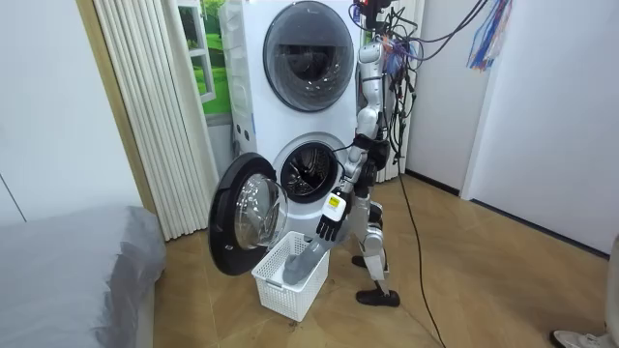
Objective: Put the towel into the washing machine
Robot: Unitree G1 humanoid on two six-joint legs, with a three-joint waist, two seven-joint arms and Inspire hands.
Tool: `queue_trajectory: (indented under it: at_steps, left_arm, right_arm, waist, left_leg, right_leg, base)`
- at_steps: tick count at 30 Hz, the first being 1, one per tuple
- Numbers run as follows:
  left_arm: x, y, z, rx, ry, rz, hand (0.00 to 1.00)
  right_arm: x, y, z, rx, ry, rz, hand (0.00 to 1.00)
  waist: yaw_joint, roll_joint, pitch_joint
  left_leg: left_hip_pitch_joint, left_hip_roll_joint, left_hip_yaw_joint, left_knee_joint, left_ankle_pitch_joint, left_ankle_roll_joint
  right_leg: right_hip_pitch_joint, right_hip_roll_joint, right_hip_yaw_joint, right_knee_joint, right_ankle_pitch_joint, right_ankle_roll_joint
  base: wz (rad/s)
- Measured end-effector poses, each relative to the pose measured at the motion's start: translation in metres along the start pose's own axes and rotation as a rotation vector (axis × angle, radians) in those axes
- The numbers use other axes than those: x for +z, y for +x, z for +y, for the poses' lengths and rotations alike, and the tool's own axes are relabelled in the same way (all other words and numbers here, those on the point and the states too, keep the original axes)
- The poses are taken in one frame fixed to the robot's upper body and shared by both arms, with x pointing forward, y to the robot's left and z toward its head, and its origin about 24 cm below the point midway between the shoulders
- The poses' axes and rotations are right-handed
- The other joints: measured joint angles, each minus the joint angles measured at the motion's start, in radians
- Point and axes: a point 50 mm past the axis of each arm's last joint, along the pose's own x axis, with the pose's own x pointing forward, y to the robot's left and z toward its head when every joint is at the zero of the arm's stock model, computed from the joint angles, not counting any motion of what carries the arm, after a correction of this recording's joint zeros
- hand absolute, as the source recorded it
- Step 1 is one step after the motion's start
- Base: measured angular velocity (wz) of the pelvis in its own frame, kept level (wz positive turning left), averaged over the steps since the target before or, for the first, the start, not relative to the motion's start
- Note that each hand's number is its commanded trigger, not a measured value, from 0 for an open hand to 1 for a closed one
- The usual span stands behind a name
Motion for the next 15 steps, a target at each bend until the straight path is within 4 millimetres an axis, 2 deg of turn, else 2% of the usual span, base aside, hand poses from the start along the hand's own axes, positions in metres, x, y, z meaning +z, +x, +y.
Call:
queue_trajectory:
  at_steps: [15]
  left_arm:
    - [0.0011, 0.0, 0.0007, 0.009, 0.073, -0.015, 0.0]
  right_arm:
    - [0.0018, 0.0003, 0.0005, 0.016, -0.011, -0.004, 0.0]
  waist:
    - [-0.004, -0.004, -0.0014]
  left_leg:
    - [-0.016, -0.001, -0.013, 0.007, 0.0, 0.0]
  right_leg:
    - [-0.003, -0.003, -0.006, 0.001, 0.0, 0.0]
  base:
    - [0.01]
